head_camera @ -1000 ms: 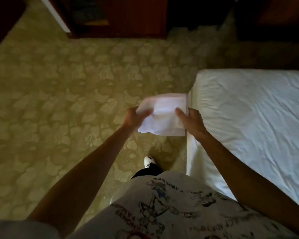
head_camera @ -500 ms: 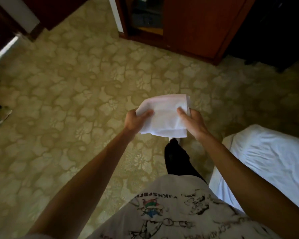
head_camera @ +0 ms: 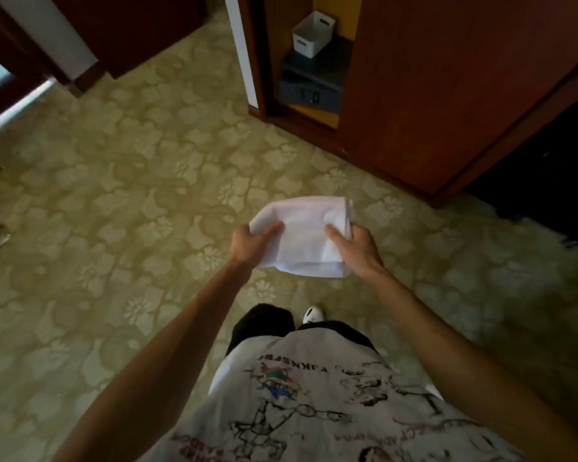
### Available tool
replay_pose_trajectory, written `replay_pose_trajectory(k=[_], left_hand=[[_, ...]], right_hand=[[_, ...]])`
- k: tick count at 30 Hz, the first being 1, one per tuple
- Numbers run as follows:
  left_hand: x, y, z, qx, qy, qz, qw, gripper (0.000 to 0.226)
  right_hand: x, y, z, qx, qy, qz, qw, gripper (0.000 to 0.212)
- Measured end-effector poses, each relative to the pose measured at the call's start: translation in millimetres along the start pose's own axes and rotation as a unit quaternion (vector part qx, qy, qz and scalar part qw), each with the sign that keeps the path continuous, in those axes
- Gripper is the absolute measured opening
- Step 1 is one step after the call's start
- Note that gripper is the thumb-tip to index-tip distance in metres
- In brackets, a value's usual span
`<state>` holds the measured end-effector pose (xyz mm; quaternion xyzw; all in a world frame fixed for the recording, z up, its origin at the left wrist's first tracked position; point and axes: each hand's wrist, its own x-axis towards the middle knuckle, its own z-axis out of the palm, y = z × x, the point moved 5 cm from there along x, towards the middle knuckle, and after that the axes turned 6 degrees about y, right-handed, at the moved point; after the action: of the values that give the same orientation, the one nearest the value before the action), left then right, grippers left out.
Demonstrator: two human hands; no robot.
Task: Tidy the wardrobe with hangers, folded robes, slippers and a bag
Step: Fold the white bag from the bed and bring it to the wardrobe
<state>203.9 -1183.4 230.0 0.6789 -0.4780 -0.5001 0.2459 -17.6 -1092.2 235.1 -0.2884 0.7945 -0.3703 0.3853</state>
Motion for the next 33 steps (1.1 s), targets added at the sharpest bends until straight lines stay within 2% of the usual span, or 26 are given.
replay_pose_trajectory(k=[8, 13, 22, 25, 27, 29, 33], left_hand=[[125, 59, 36, -0.035, 0.043, -0.045, 0.997, 0.022], [237, 104, 56, -0.056, 0.047, -0.063, 0.995, 0.030], [425, 207, 74, -0.088, 0.076, -0.099, 0.988, 0.054], [468, 245, 86, -0.094, 0.062, -0.101, 0.988, 0.042], [500, 267, 97, -0.114, 0.056, -0.107, 0.986, 0.041], [529, 285, 106, -0.132, 0.063, -0.125, 0.981, 0.043], [587, 326, 120, -0.152, 0.085, -0.134, 0.976, 0.029]], right_hand=[[154, -66, 22, -0.032, -0.023, -0.008, 0.999, 0.038], [265, -118, 45, -0.042, -0.028, -0.002, 0.999, 0.031], [455, -231, 86, -0.041, -0.019, -0.005, 0.999, 0.031], [511, -256, 87, -0.033, -0.017, 0.008, 0.999, 0.031], [547, -276, 87, -0.034, -0.019, 0.011, 0.999, 0.029], [582, -296, 91, -0.022, -0.025, 0.004, 0.999, 0.027], [653, -333, 102, -0.016, -0.032, -0.002, 0.999, 0.016]])
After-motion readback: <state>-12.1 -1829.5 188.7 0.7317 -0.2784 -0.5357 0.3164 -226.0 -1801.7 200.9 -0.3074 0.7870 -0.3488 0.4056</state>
